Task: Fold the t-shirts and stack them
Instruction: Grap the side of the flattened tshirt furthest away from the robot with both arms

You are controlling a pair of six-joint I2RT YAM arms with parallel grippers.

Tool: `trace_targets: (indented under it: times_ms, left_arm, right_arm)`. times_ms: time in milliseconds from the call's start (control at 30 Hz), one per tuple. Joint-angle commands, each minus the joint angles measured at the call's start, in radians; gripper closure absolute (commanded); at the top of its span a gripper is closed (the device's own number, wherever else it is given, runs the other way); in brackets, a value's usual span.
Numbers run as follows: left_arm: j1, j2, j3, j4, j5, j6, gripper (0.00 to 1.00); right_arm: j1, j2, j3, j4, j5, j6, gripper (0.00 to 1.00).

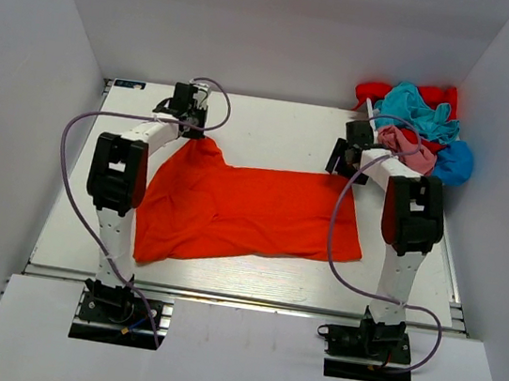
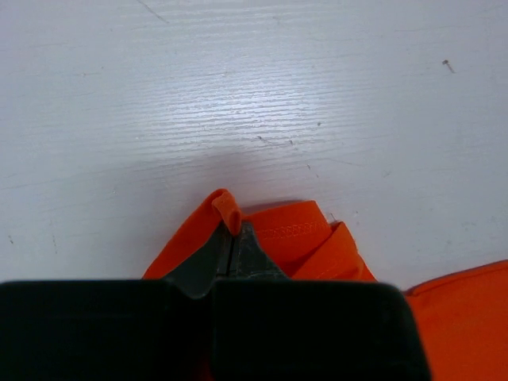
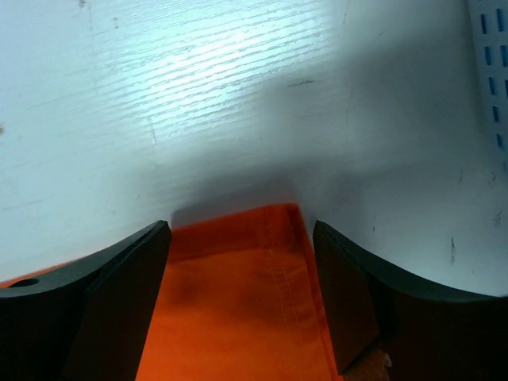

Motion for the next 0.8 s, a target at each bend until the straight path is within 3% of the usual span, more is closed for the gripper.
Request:
trace_targets:
  times_ms: [0, 100, 133, 167, 233, 333, 500, 767]
  left_arm:
    - [0.005, -0.116, -0.026, 0.054, 0.031, 0.011, 1.00]
    - [0.005, -0.141, -0.048, 0.055, 0.040, 0.020, 1.00]
    - [0.005, -0.141, -0.048, 0.055, 0.040, 0.020, 1.00]
    - [0.005, -0.162, -0.048, 0.055, 0.040, 0.030, 1.00]
    - [0.005, -0.182, -0.077, 0.055, 0.040, 0.031, 1.00]
    - [-0.004, -0.251, -0.141, 0.055, 0.022, 0.031, 1.00]
    - [-0.013, -0.412, -0.304, 0.056, 0.010, -0.006, 1.00]
    - [-0.013, -0.772, -0.686, 0.130, 0.172, -0.155, 1.00]
  right_arm:
    - [0.006, 0.031, 0.017, 0.067, 0.044, 0.028, 0.23]
    - [0.010, 0.053, 0.023, 0.089, 0.030, 0.025, 0.26]
    - [0.010, 0.062, 0.023, 0.094, 0.026, 0.022, 0.50]
    - [0.010, 0.062, 0.025, 0.094, 0.011, 0.022, 0.64]
    - [0.015, 0.051, 0.015, 0.104, 0.006, 0.022, 0.84]
    - [0.021, 0.025, -0.011, 0.121, 0.026, 0.019, 1.00]
    - [0.027, -0.064, -0.060, 0.134, 0.072, 0.001, 1.00]
    - [0.035, -0.254, -0.195, 0.178, 0.090, -0.012, 1.00]
